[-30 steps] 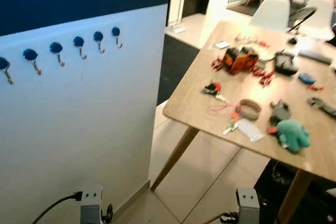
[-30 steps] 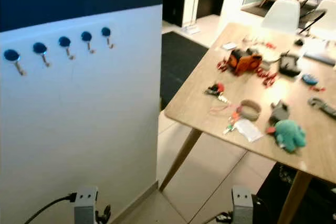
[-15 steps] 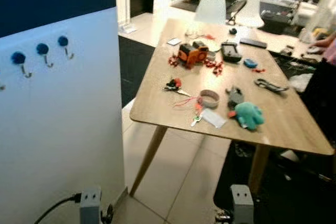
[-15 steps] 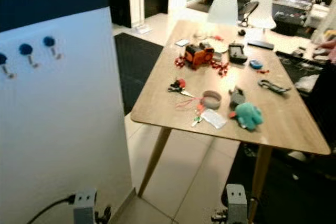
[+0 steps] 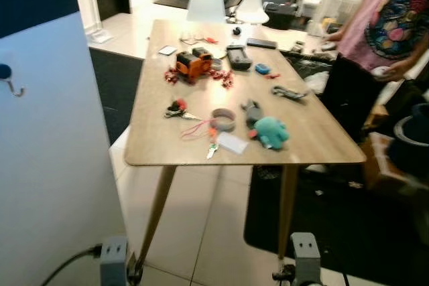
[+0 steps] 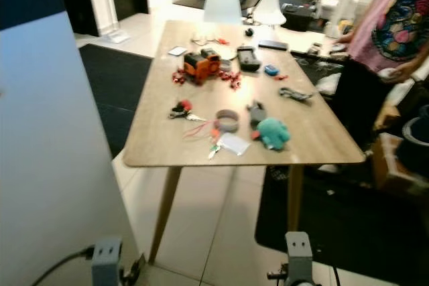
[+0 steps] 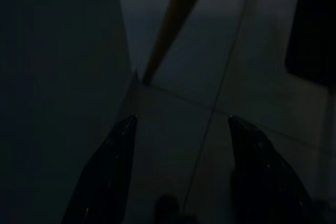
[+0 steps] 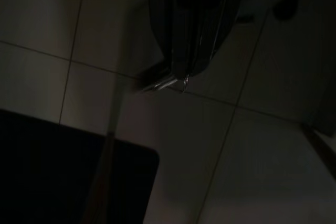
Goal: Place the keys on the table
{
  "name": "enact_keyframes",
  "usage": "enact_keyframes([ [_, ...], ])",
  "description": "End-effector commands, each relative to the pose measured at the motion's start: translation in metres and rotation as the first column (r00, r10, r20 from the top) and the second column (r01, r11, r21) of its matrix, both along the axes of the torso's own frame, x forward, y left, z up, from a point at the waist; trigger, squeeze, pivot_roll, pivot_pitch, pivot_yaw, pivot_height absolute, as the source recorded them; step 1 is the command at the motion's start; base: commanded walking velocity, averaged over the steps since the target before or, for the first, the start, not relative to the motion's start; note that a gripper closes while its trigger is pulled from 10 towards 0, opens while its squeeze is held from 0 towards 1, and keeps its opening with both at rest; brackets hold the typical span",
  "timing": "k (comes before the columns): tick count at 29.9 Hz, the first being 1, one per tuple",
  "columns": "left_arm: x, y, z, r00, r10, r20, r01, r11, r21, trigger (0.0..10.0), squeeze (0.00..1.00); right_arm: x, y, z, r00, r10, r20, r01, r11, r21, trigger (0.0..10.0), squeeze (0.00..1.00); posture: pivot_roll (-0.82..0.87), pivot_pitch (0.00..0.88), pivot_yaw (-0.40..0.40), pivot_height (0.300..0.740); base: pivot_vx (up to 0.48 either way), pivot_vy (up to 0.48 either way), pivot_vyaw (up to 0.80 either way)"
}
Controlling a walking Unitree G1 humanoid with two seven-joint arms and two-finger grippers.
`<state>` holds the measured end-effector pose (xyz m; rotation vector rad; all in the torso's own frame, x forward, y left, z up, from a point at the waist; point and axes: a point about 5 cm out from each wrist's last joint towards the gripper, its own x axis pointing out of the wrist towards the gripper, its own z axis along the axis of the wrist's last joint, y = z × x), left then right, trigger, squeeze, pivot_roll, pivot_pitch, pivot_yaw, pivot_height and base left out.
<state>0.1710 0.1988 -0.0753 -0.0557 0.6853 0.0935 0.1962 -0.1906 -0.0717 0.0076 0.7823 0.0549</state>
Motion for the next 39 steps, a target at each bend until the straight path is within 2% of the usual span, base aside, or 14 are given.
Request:
enact_keyframes([
  [1,-0.0012,0.0001,-0.0009,1.0,0.002,-0.007,-0.002,1.0,0.001,10.0,0.0,0.0,0.0007,0.0001,1.0,0.026,-0.001,-0.026,1.0,0.002,10.0,0.0,0.04,0.035,-0.06,0.74,0.0,0.0,0.0],
  [13,-0.0009,-0.0019,-0.0006,1.0,0.009,0.003,-0.009,1.0,0.002,10.0,0.0,0.0017,0.0035,0.0006,0.997,0.071,-0.003,-0.071,0.997,-0.014,10.0,0.0,0.04,0.041,-0.064,0.74,0.0,0.0,0.0],
  [20,0.0005,-0.0041,-0.0003,1.0,-0.03,0.002,0.03,1.0,0.009,10.0,0.0,0.0008,0.0047,0.0001,0.998,0.069,-0.001,-0.069,0.998,-0.014,10.0,0.0,0.03,0.05,-0.054,0.74,0.0,-0.447,0.0],
  [34,-0.0002,-0.0058,-0.0011,1.0,-0.026,-0.002,0.026,1.0,0.004,10.0,0.0,-0.0032,0.0041,-0.0017,0.998,0.066,-0.007,-0.066,0.998,-0.02,10.0,0.0,0.03,0.053,-0.053,0.74,0.0,-0.478,0.0],
  [39,-0.0006,-0.0043,-0.0015,1.0,-0.005,-0.008,0.005,1.0,0.002,10.0,0.0,-0.0023,0.0028,-0.0011,0.998,0.062,-0.003,-0.062,0.998,-0.025,10.0,0.0,0.03,0.052,-0.052,0.74,0.0,0.0,0.0],
])
